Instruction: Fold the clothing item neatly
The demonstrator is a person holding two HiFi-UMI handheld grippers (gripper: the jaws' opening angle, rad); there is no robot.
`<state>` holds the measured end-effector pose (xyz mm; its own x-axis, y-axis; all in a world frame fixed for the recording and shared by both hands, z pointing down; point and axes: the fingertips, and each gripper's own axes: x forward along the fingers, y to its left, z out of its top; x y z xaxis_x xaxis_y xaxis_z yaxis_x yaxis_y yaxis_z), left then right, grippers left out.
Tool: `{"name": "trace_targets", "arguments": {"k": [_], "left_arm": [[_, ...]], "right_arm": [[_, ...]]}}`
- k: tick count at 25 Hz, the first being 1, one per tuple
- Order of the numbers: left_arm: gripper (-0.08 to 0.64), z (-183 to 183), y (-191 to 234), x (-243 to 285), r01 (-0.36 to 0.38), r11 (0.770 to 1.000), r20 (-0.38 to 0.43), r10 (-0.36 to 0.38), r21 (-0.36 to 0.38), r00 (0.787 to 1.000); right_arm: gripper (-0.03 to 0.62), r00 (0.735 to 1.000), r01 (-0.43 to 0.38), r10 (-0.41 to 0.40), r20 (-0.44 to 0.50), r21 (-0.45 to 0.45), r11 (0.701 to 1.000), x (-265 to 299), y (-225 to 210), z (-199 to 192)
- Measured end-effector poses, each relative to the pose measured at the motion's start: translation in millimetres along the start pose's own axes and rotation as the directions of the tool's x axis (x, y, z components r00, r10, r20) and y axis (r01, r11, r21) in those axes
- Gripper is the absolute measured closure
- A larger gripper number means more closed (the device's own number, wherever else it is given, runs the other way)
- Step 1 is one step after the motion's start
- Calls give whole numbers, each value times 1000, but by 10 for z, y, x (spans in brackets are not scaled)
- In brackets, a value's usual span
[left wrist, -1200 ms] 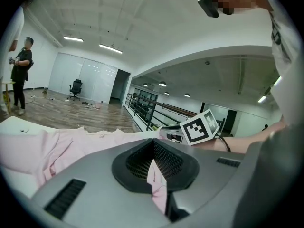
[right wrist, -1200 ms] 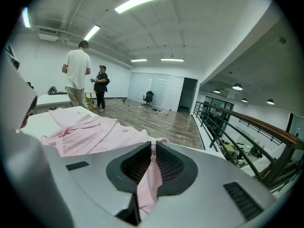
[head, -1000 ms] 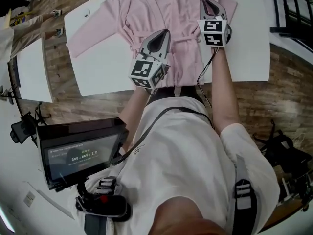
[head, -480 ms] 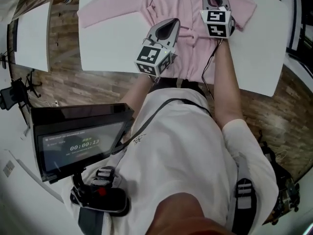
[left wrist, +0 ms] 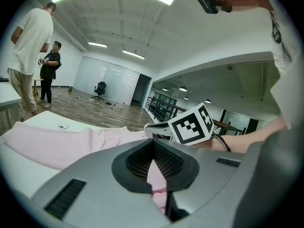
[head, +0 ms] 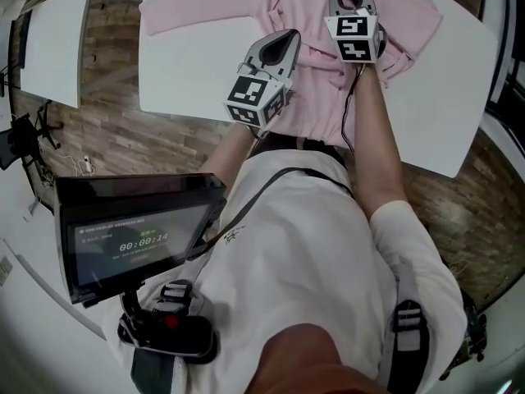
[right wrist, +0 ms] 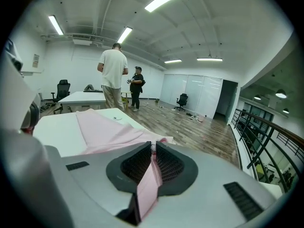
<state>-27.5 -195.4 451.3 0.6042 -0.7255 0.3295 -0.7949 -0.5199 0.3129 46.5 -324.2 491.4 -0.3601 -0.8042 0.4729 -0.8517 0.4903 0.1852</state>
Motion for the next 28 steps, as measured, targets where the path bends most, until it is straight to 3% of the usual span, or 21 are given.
{"name": "trace_targets", "arguments": {"k": [14, 25, 28], "left_arm": [[561, -12, 28, -41, -23, 1000, 4, 23, -18, 1000], [561, -64, 58, -54, -37, 998, -6, 37, -42, 999], [561, -55, 44, -37, -26, 999, -4, 26, -42, 1000]], "right_arm": [[557, 989, -145, 144, -13, -61, 988, -34, 629, 1], [555, 968, -236, 225, -113, -95, 967, -17, 886, -358], [433, 951, -301, 293, -101, -73, 951, -82, 975, -400]]}}
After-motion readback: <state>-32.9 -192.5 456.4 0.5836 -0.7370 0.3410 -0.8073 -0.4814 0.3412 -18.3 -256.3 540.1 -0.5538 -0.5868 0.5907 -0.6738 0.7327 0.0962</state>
